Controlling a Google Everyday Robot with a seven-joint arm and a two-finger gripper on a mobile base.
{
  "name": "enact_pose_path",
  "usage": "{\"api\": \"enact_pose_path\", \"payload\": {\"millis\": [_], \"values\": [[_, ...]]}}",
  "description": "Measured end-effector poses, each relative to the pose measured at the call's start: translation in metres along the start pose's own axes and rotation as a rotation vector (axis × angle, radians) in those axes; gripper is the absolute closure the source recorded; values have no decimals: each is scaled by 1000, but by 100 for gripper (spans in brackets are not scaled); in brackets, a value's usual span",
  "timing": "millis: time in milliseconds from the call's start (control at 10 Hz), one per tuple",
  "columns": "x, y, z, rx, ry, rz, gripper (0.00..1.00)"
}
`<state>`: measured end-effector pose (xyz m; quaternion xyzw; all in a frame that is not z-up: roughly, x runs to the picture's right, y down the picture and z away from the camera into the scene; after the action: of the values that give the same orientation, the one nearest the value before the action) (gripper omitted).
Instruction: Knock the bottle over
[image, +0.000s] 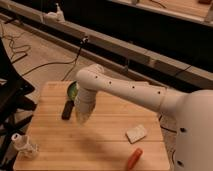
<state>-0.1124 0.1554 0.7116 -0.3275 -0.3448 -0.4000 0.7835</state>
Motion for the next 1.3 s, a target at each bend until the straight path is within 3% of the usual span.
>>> {"api": "enact_pose_path", "payload": {"millis": [300,600,900,1300], "values": [[-2,-4,1,-7,19,-17,100],[-26,-30,13,-33,60,-106,100],[-58,-60,32,-39,41,-200,100],[-113,-102,55,44,-33,-324,100]]}}
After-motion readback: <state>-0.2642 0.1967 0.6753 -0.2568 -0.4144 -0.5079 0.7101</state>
